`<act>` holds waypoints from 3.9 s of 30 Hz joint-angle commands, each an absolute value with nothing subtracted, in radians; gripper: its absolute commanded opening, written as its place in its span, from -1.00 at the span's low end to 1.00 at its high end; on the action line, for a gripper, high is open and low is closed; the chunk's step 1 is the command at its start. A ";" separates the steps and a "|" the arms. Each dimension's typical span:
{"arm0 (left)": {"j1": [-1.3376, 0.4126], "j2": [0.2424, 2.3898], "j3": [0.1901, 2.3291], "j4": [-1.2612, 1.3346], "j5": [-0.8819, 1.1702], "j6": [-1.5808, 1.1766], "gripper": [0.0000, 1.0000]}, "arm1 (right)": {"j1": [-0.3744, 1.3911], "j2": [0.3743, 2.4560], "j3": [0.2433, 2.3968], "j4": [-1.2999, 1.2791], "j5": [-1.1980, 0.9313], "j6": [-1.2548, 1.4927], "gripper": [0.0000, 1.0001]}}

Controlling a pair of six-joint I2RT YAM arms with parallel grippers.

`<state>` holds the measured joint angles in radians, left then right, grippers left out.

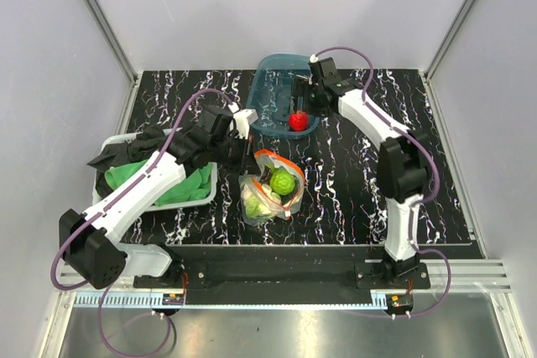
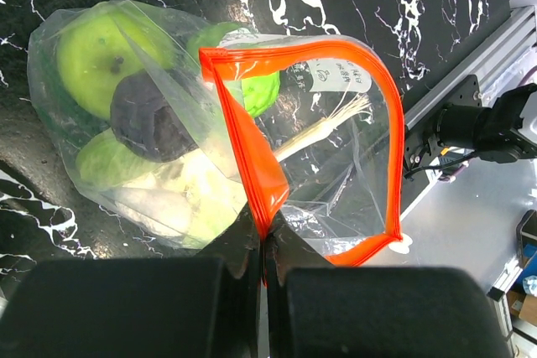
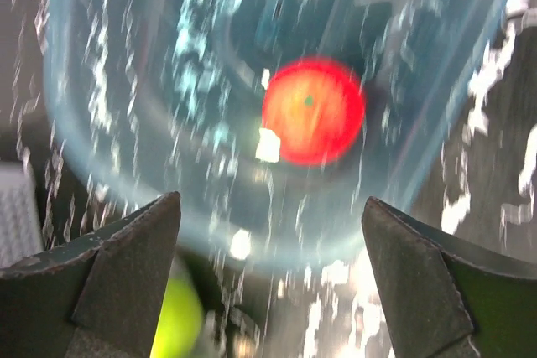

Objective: Open the zip-top bag and remove the fake food

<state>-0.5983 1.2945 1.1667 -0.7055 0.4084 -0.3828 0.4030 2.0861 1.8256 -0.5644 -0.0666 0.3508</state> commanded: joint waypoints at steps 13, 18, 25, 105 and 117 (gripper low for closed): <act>-0.595 1.299 1.196 -0.607 0.488 -0.440 -1.00 | 0.652 1.372 1.226 -0.487 -0.284 0.451 0.37; -0.594 1.322 1.213 -0.574 0.515 -0.474 -1.00 | 0.707 1.342 1.169 -0.425 -0.322 0.469 0.00; -0.595 1.365 1.261 -0.534 0.543 -0.529 -1.00 | 0.727 1.410 1.174 -0.455 -0.276 0.436 -0.09; -0.611 1.390 1.150 -0.456 0.405 -0.515 -1.00 | 0.669 1.192 1.083 -0.452 -0.278 0.397 -1.00; -0.607 1.382 1.163 -0.451 0.428 -0.541 -1.00 | 0.667 1.272 1.313 -0.443 -0.118 0.362 -1.00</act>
<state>-0.6128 1.4181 1.1515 -0.4774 0.4397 -0.5426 0.6666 1.2385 1.2190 -0.4698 -0.2005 0.3889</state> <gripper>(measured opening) 0.012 0.720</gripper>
